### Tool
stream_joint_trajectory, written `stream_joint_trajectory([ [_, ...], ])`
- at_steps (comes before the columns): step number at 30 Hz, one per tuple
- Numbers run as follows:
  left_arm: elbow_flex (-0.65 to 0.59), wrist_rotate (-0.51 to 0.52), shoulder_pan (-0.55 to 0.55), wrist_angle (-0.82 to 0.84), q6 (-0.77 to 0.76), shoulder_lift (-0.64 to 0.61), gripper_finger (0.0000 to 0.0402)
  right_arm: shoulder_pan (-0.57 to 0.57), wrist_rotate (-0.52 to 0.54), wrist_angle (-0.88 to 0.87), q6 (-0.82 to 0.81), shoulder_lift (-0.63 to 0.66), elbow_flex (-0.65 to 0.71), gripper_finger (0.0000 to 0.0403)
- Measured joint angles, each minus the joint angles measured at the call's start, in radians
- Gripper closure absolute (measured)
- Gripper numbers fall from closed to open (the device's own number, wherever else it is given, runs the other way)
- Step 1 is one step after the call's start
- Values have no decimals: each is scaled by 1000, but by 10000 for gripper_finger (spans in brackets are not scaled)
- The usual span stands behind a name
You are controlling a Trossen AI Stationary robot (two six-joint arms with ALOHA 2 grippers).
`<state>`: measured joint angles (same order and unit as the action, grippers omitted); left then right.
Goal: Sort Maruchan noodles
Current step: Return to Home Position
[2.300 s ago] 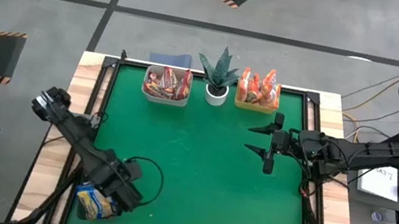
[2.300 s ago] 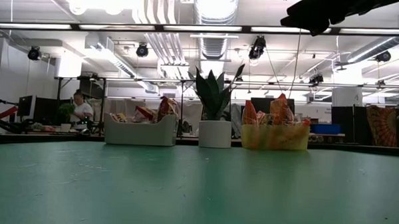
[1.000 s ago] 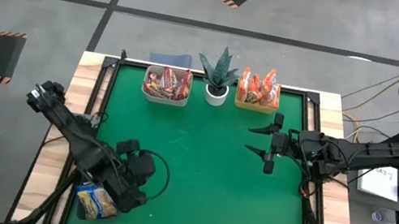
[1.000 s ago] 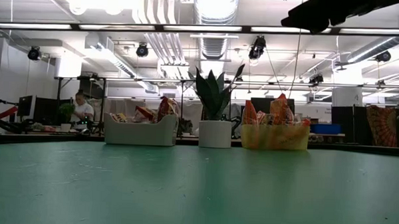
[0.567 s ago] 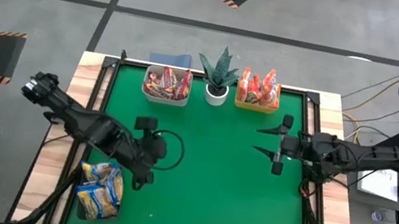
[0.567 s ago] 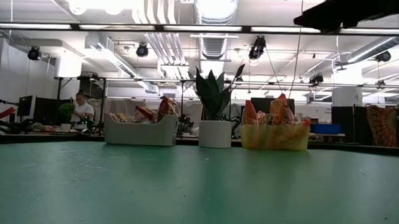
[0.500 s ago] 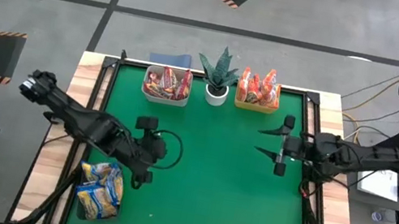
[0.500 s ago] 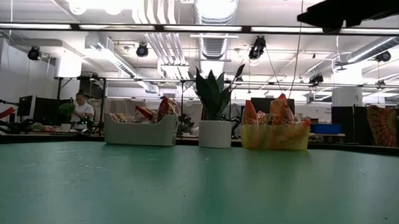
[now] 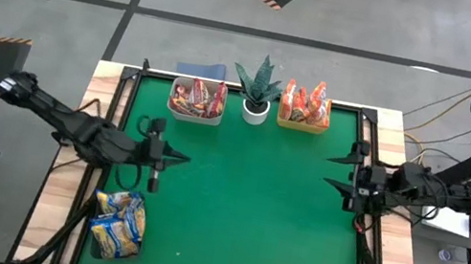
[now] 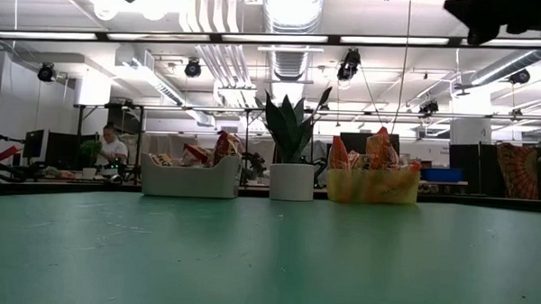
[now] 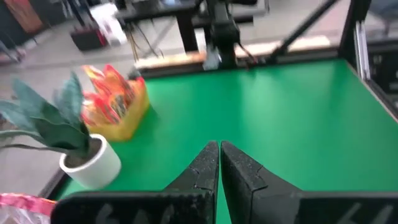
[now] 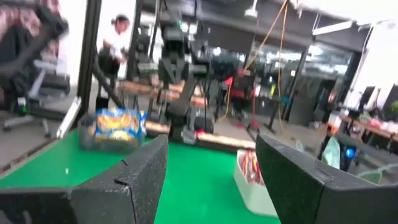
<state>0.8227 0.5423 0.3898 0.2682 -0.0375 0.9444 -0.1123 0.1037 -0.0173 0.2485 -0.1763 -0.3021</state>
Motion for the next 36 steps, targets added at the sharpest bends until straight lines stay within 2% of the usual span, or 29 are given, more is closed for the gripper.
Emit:
stream_joint_trajectory([
  [10,-376,-1,-76,-333,92,-336,402,0,-3,-7,-28,175,109,173],
  [20,-680,-33,-166,-659,146,-531,402,0,1,-6,-29,163,136,202],
  [30,-804,-36,-249,-684,181,-719,402,0,1,-12,11,169,144,232],
  [36,-812,-36,-285,-592,174,-804,402,0,1,-25,25,170,144,246],
])
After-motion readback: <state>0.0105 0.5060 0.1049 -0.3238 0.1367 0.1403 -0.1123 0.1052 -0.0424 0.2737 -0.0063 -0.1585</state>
